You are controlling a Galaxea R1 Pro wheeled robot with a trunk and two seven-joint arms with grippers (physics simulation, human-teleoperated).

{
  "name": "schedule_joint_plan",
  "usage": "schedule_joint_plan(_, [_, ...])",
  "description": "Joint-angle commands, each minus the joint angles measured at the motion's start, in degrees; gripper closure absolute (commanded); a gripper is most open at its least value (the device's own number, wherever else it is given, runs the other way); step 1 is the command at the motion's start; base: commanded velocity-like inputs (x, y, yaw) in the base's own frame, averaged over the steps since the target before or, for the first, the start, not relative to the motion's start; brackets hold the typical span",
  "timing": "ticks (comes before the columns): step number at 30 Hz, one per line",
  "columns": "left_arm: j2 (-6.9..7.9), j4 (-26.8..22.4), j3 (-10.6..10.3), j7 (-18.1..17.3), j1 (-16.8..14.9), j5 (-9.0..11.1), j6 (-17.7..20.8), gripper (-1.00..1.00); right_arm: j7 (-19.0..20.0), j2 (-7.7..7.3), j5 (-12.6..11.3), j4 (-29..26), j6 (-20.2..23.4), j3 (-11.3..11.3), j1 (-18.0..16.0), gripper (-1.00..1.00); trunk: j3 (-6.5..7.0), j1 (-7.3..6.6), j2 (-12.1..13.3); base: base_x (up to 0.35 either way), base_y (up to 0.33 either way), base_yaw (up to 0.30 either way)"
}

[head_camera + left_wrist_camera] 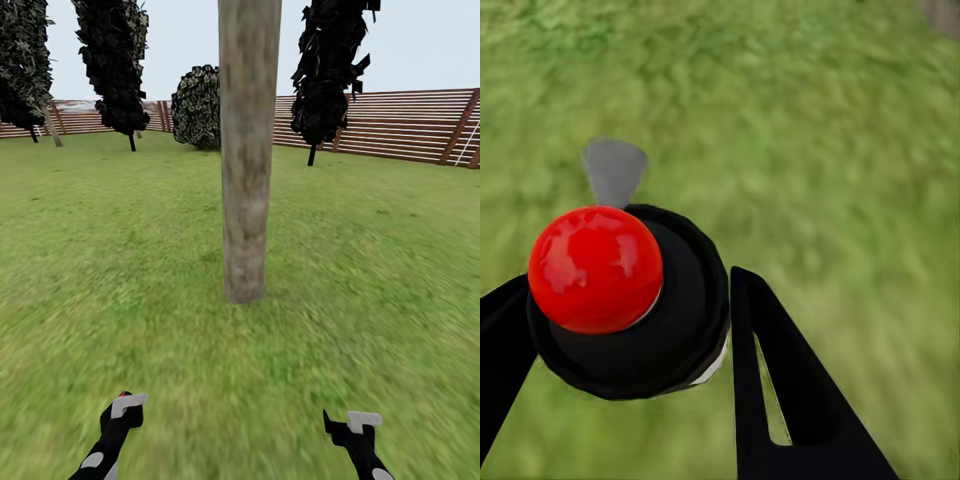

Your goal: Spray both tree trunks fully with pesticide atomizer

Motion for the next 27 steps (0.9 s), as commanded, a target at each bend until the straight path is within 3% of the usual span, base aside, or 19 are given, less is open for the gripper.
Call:
schedule_joint_plan(1, [0.01,-0.01,0.00,0.00,-0.01,0.00,0.00,1.00,0.00,0.00,-0.01,0.01,0.00,0.00,0.00,-1.00,0.00,0.00,0.00,0.338,0.000,0.000])
schedule_joint_plan(19, [-0.04,-0.01,-0.08,0.00,-0.03,-0.09,0.01,1.00,0.00,0.00,-0.04,-0.01,0.00,0.00,0.00,-1.00,0.00,0.00,0.00,0.329,-0.015,0.000])
schedule_joint_plan(27, [0.09,0.08,-0.04,-0.05,0.03,-0.09,-0.08,1.00,0.00,0.00,-0.04,-0.01,0.00,0.00,0.00,-1.00,0.00,0.00,0.00,0.080,-0.042,0.000])
